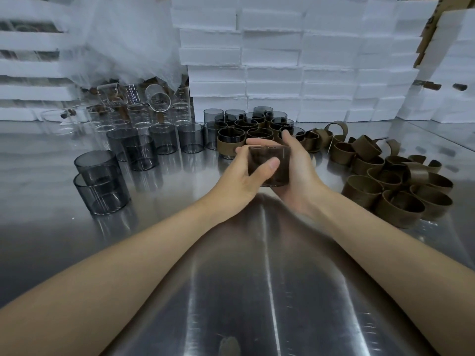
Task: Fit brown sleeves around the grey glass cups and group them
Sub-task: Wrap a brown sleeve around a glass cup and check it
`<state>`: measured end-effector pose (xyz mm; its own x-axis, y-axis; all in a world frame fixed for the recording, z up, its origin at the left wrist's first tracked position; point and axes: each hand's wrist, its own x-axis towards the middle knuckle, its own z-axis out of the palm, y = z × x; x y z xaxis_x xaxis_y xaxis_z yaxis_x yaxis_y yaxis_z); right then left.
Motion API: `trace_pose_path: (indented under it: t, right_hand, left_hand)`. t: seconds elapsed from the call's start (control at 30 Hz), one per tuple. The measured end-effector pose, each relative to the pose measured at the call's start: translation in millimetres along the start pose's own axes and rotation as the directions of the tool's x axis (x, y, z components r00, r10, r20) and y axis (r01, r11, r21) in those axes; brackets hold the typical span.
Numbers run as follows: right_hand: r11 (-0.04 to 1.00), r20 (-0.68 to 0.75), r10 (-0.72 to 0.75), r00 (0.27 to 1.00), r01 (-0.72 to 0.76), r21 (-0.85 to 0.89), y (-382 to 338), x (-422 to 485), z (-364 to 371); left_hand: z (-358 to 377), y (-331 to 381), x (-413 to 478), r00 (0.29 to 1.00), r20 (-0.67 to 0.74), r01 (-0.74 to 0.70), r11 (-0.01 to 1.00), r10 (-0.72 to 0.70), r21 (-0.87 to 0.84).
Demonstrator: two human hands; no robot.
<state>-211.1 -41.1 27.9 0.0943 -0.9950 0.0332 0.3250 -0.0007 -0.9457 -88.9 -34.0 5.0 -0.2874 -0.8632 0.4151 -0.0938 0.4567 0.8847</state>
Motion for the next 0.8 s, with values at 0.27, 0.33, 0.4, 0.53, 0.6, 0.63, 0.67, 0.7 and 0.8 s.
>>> trace_pose_path:
  t: [0.27, 0.33, 0.4, 0.53, 0.6, 0.63, 0.67, 0.7, 0.8]
  right_hand:
    - [0.94, 0.212, -0.063, 0.975, 0.13, -0.317, 19, 1, 6]
    - [0.915, 0.273, -0.106, 0.956, 0.202, -0.35, 21, 0, 5]
    - [0.909, 0.284, -0.164, 0.945, 0.256, -0.329, 23, -1, 3]
    - [0.887, 0.149, -0.251, 0.957, 0.289, -0.36, 19, -1, -1]
    - [0.887, 0.09, -0.245, 0.965, 0.26, -0.381, 17, -1, -2]
    - [0.886, 0.061, -0.241, 0.968, 0.246, -0.392, 17, 0, -2]
    - [0.876, 0.035, -0.248, 0.968, 0.24, -0.417, 18, 0, -2]
    - [0.85, 0.018, -0.266, 0.964, 0.243, -0.467, 18, 1, -3]
    - [0.735, 0.036, -0.321, 0.946, 0.273, -0.621, 21, 3, -7]
  left_hand:
    - [-10, -7, 13, 0.901, -0.306, 0.209, 0.926, -0.308, -0.315]
    - [-12, -6, 15, 0.897, -0.302, 0.225, 0.921, -0.323, -0.317]
    - [-11, -6, 14, 0.911, -0.314, 0.19, 0.947, -0.269, -0.26]
    - [-6, -4, 6, 0.967, -0.251, 0.11, 0.96, -0.043, 0.258]
    - [-4, -1, 2, 0.975, -0.213, 0.063, 0.842, 0.063, 0.536]
    - [-2, 2, 0, 0.976, -0.16, -0.012, 0.767, 0.149, 0.641]
    - [0, 5, -2, 0.971, -0.083, -0.096, 0.685, 0.224, 0.722]
    - [4, 8, -4, 0.964, -0.009, -0.162, 0.613, 0.266, 0.774]
    - [9, 9, -6, 0.969, 0.054, -0.181, 0.541, 0.243, 0.821]
